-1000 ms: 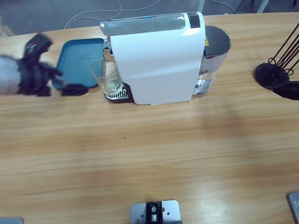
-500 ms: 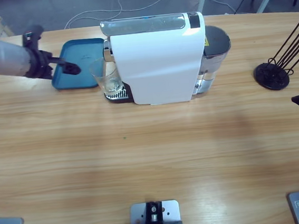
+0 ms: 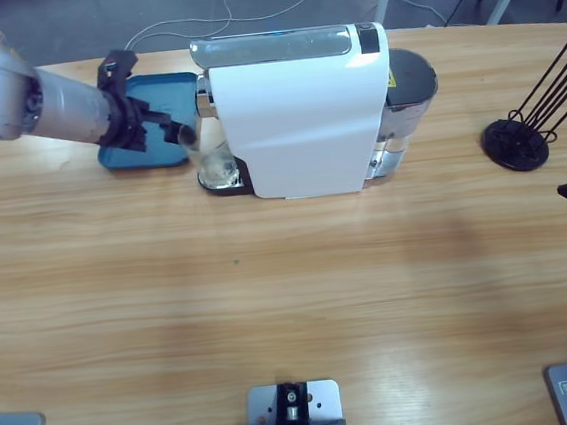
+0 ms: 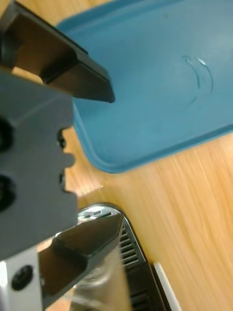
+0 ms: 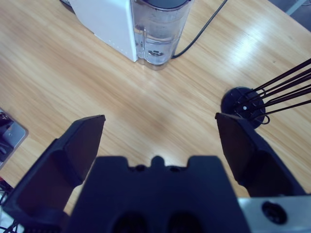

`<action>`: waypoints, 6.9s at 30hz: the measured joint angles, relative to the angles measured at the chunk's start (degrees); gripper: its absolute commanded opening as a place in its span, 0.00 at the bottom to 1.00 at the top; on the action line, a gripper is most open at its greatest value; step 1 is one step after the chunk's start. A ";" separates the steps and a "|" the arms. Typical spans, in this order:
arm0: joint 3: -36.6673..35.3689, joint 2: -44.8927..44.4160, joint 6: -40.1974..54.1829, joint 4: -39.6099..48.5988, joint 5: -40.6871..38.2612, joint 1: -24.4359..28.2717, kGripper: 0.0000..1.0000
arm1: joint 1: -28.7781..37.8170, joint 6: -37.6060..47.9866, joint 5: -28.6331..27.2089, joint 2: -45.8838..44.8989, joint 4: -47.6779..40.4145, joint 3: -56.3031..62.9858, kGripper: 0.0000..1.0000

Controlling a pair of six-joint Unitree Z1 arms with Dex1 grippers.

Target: Pour coffee

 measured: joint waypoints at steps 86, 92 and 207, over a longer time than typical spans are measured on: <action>21.50 -60.77 -1.45 23.93 11.33 -16.39 0.90 | -4.17 -3.19 6.11 50.72 29.80 -71.71 0.00; 25.61 -73.68 0.09 19.57 6.31 -16.40 0.90 | -4.42 -3.18 6.19 56.71 32.32 -77.38 0.00; 29.58 -71.09 1.67 13.74 5.77 -16.40 0.98 | -0.67 -0.12 3.45 55.36 42.68 -81.49 1.00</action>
